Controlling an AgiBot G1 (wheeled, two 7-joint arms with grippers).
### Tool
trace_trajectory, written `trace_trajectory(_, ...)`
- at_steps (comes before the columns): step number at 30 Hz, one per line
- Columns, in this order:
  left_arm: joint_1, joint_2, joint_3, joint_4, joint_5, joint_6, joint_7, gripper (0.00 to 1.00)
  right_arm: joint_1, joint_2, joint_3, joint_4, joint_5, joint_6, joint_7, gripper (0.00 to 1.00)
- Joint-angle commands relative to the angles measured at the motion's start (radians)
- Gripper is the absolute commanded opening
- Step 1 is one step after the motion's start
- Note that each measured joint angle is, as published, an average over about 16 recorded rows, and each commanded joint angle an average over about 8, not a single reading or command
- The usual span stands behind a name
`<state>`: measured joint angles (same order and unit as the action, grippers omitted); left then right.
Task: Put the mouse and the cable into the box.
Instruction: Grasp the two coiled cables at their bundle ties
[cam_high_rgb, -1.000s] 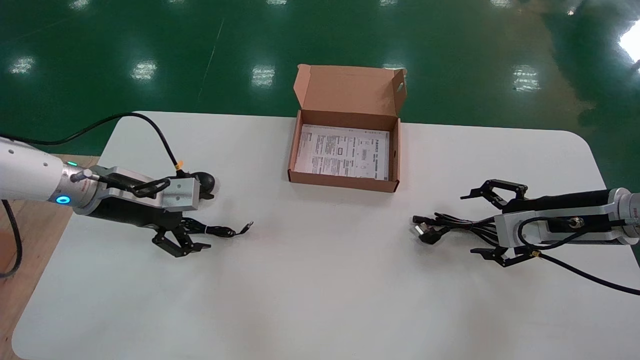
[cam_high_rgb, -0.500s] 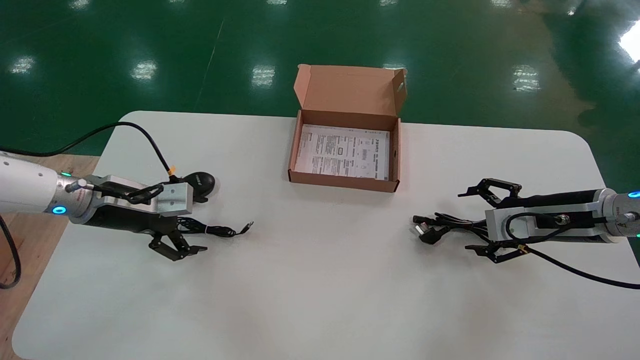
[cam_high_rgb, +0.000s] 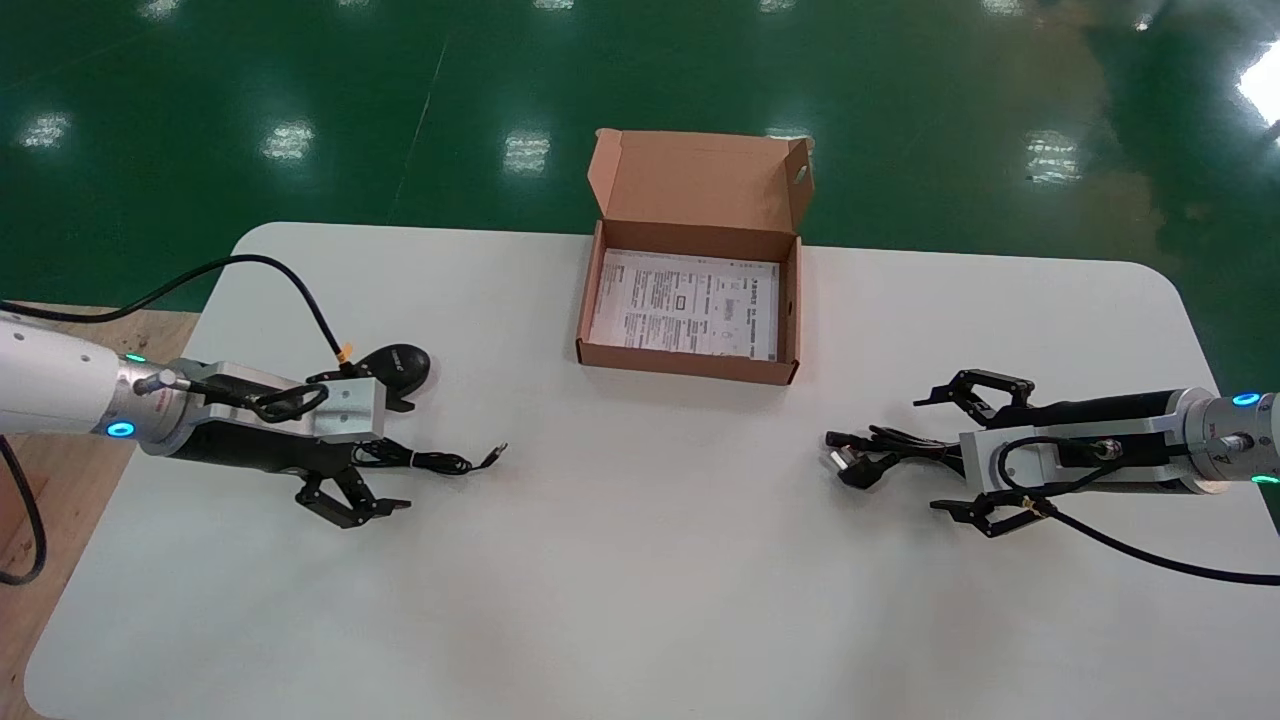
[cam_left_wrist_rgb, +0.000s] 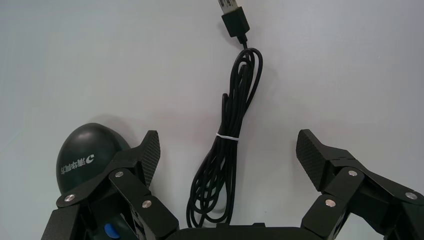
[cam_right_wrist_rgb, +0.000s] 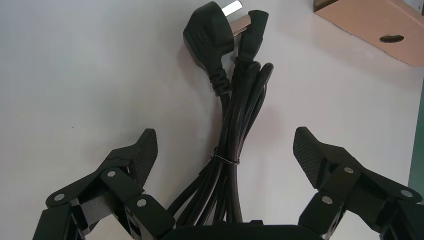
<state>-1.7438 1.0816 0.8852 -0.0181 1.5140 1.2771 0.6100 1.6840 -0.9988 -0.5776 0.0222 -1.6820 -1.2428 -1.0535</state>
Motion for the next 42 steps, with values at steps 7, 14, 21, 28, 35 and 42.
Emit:
trace_trajectory(7,0.001,0.000,0.000,-0.002,0.000,0.000,-0.001,0.00,-0.001,0.001,0.000,0.001,-0.001,0.000,0.000,0.00)
trace_trajectory(14,0.000,0.000,0.000,-0.003,0.000,0.001,-0.004,0.00,-0.001,0.003,0.001,0.004,0.001,-0.002,0.000,0.00)
trace_trajectory(21,0.000,-0.001,0.000,-0.003,0.000,0.001,-0.005,0.00,-0.001,0.004,0.002,0.006,0.003,-0.003,0.001,0.00)
trace_trajectory(28,0.000,-0.001,0.000,-0.004,0.000,0.002,-0.005,0.00,-0.002,0.004,0.002,0.007,0.003,-0.004,0.001,0.00)
trace_trajectory(35,-0.001,-0.002,0.000,-0.004,0.000,0.002,-0.005,0.00,-0.002,0.004,0.003,0.007,0.004,-0.003,0.001,0.00)
trace_trajectory(42,-0.001,-0.002,0.000,-0.005,0.000,0.002,-0.006,0.00,-0.002,0.005,0.003,0.007,0.004,-0.003,0.001,0.00)
